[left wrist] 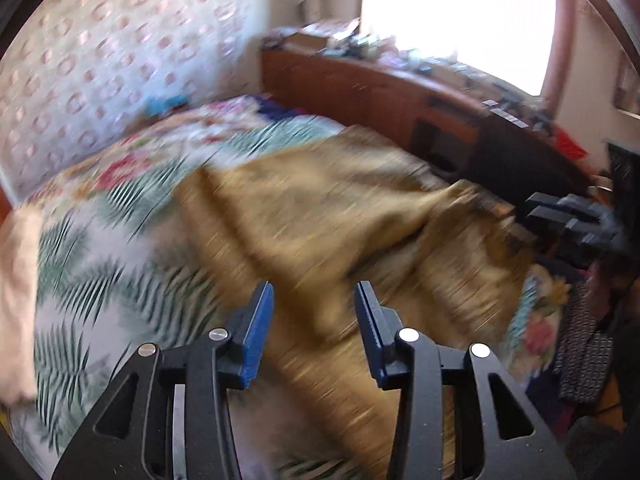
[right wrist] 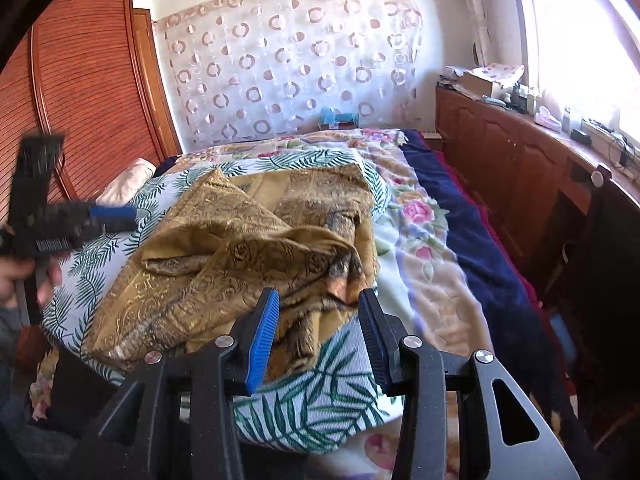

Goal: Fold small clothes

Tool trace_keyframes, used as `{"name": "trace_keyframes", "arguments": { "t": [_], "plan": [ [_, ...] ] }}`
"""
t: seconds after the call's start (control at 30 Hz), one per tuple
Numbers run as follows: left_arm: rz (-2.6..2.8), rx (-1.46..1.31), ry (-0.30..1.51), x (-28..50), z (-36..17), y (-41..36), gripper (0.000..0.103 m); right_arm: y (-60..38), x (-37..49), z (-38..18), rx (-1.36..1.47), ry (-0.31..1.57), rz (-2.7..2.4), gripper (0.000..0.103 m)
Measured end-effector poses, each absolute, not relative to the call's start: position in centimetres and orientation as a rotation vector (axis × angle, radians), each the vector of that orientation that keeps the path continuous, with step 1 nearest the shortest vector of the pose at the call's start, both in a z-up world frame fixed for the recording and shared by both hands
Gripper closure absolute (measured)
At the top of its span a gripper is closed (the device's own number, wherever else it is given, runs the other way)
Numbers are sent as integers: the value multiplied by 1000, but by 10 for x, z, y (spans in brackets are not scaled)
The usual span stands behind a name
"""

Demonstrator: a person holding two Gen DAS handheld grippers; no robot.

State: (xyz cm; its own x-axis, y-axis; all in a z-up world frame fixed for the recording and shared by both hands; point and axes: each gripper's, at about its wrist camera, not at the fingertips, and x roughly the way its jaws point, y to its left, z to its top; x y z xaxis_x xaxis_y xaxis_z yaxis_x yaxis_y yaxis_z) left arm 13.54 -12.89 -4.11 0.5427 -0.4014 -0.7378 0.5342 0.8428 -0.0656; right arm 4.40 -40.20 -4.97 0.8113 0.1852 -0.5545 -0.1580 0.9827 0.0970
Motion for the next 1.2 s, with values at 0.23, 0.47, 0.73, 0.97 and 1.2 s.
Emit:
{"name": "trace_keyframes", "arguments": {
  "t": [0.23, 0.47, 0.73, 0.97, 1.2],
  "plan": [
    [-450, 148, 881, 140, -72, -87, 60, -375, 70, -49, 31, 606, 242, 60],
    [-408, 170, 874, 145, -93, -79, 60, -332, 107, -45, -67, 622, 339, 60],
    [-439, 165, 881, 149, -93, -80, 45, -290, 136, -52, -183, 654, 478, 59],
    [-464, 216, 889, 148, -95, -90, 27, -272, 161, -73, -349, 715, 459, 47],
    [-465, 226, 887, 149, -95, -91, 25, -269, 168, -72, -405, 713, 427, 39]
  ]
}}
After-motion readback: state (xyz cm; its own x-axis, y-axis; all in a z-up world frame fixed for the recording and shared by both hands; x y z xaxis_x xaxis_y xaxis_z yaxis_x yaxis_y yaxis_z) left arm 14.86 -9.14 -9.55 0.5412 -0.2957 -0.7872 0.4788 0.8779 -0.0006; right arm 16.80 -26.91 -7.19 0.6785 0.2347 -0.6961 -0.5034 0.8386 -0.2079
